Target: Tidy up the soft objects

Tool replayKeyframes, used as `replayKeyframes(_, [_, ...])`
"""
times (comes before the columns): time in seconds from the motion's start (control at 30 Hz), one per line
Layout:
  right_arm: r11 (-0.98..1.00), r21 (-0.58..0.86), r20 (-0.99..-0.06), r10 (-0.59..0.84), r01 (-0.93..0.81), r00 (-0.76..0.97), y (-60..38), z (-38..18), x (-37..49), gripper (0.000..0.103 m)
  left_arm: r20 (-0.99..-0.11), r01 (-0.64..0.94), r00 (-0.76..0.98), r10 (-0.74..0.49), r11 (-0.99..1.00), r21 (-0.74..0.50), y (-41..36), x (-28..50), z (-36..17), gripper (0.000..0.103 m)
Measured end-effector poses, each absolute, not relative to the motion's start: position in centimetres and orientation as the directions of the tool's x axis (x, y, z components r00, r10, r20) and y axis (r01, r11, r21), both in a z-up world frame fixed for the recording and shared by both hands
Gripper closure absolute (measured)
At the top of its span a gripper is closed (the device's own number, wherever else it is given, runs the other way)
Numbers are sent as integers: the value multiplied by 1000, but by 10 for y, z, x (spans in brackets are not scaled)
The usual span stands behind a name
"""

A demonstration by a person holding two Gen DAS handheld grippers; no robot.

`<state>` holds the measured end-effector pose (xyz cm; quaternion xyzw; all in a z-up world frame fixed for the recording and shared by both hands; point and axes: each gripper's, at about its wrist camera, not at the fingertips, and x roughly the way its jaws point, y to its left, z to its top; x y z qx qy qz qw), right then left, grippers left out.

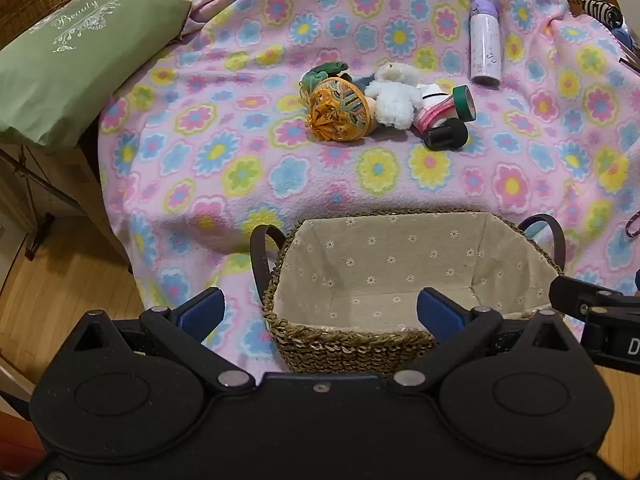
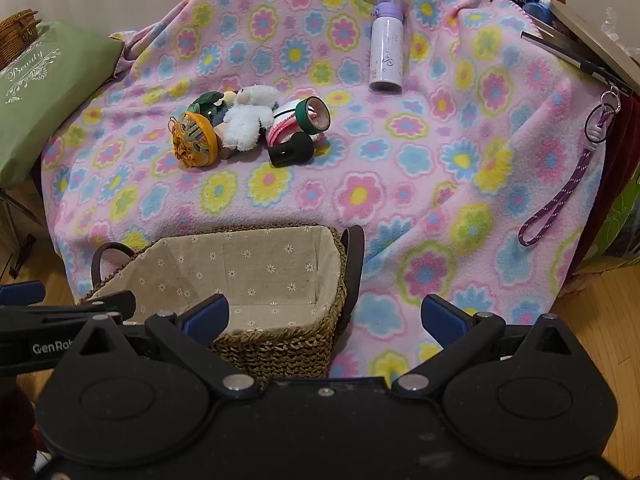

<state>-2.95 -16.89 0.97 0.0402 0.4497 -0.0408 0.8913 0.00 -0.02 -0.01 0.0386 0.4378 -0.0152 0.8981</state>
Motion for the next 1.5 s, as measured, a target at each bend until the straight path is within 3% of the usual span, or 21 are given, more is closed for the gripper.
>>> replayKeyframes(1.5, [993,38,-807,-34,109,589,-168,10,-29,0,-792,60,611,-1,997,45,-1,0,-1,4])
